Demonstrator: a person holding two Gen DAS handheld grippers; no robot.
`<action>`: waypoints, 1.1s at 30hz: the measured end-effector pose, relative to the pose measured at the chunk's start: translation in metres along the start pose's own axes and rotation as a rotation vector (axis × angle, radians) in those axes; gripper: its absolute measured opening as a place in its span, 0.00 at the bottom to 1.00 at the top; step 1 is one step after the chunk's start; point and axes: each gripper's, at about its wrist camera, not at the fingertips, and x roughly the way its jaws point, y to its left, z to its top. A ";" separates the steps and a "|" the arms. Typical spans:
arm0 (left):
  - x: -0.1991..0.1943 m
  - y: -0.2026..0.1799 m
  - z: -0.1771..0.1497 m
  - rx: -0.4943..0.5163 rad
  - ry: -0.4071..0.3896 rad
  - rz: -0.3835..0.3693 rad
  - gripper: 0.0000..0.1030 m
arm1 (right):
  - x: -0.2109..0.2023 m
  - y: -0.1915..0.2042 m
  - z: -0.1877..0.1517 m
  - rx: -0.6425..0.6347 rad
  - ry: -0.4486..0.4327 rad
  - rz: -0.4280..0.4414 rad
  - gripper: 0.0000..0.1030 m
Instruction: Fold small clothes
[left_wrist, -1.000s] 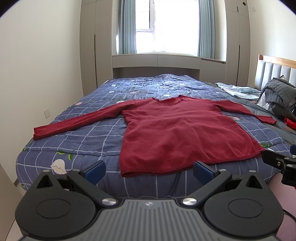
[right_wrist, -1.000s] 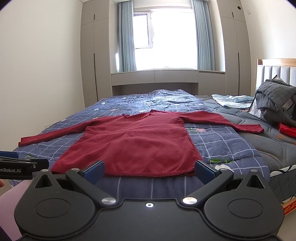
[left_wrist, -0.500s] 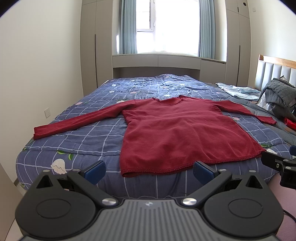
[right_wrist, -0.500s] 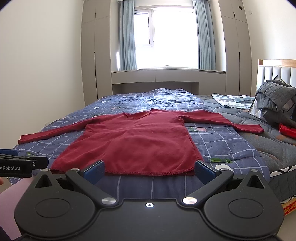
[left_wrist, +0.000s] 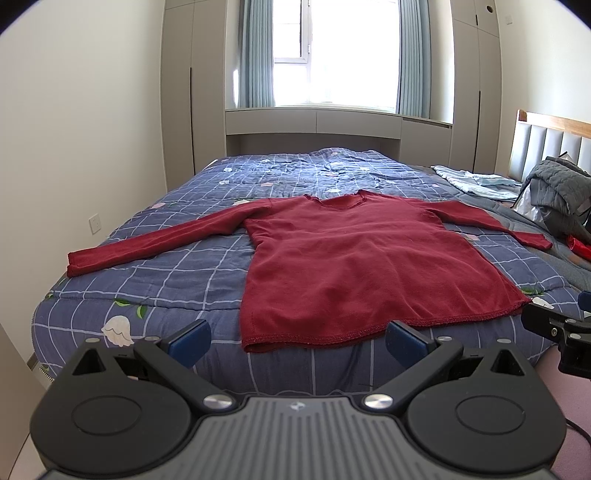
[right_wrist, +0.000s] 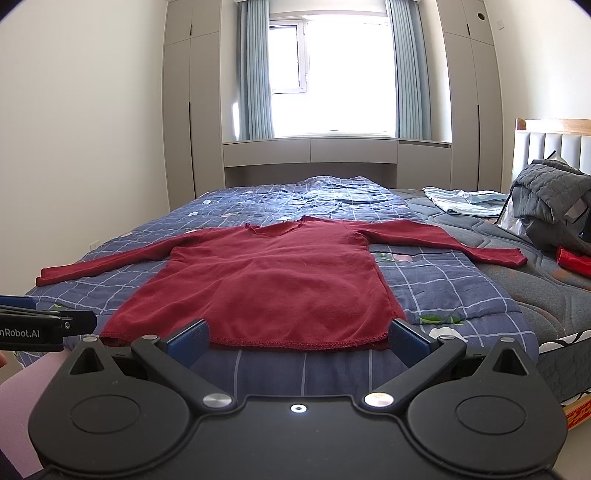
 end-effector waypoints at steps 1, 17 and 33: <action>0.000 0.000 0.000 0.000 0.000 0.000 1.00 | 0.000 0.000 0.000 0.000 0.000 0.000 1.00; 0.000 0.000 0.000 -0.001 0.000 -0.001 1.00 | 0.000 0.001 0.000 -0.002 0.000 -0.001 1.00; 0.013 0.014 0.006 -0.063 0.048 -0.017 1.00 | 0.022 -0.004 0.010 -0.010 0.141 0.046 1.00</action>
